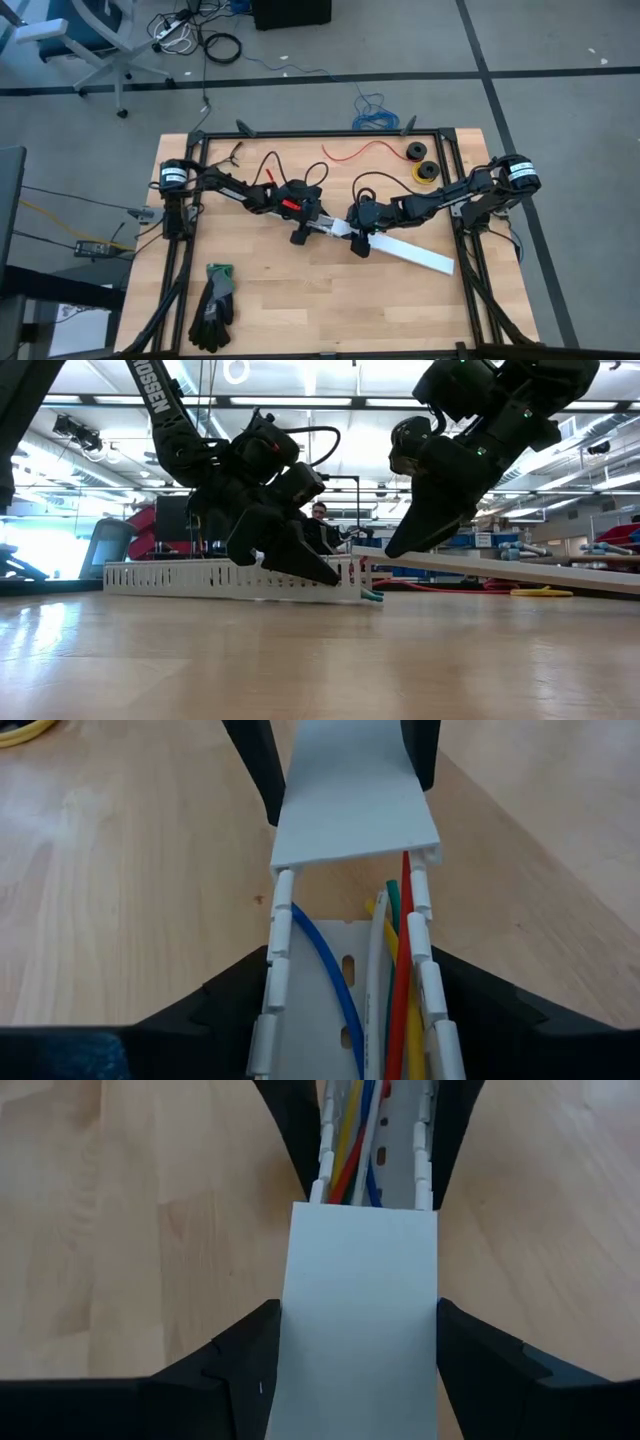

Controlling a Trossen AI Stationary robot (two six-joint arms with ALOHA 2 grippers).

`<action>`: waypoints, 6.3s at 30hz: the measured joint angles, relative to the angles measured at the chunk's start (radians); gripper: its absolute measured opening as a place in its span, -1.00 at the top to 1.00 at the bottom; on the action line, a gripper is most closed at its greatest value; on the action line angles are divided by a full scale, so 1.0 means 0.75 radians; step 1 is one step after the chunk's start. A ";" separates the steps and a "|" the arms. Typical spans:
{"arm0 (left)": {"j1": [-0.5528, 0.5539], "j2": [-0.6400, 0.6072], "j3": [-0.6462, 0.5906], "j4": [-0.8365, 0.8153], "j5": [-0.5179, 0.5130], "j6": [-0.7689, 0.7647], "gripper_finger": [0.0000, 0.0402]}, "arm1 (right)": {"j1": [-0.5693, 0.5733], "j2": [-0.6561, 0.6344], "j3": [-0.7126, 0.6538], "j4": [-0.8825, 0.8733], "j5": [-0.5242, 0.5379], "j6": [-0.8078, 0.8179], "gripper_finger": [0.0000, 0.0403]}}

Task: Ziptie cables
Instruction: Close the white cable duct

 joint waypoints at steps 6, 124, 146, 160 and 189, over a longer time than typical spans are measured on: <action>-0.001 0.000 0.000 0.004 -0.010 0.000 -0.24 | -0.001 0.000 0.000 -0.006 0.002 -0.063 -0.14; -0.002 -0.002 0.005 -0.061 -0.241 -0.061 -0.59 | -0.063 0.096 0.214 0.047 0.052 -0.168 1.00; 0.015 -0.115 -0.002 -0.394 -0.213 -0.125 -0.55 | -0.095 0.108 0.213 -0.023 0.068 -0.141 1.00; 0.016 -0.112 -0.004 -0.339 -0.179 -0.096 -0.29 | -0.103 0.108 0.213 -0.033 0.043 -0.130 1.00; 0.016 -0.112 -0.003 -0.387 -0.180 -0.064 -0.25 | -0.102 0.064 0.214 -0.073 0.027 -0.130 1.00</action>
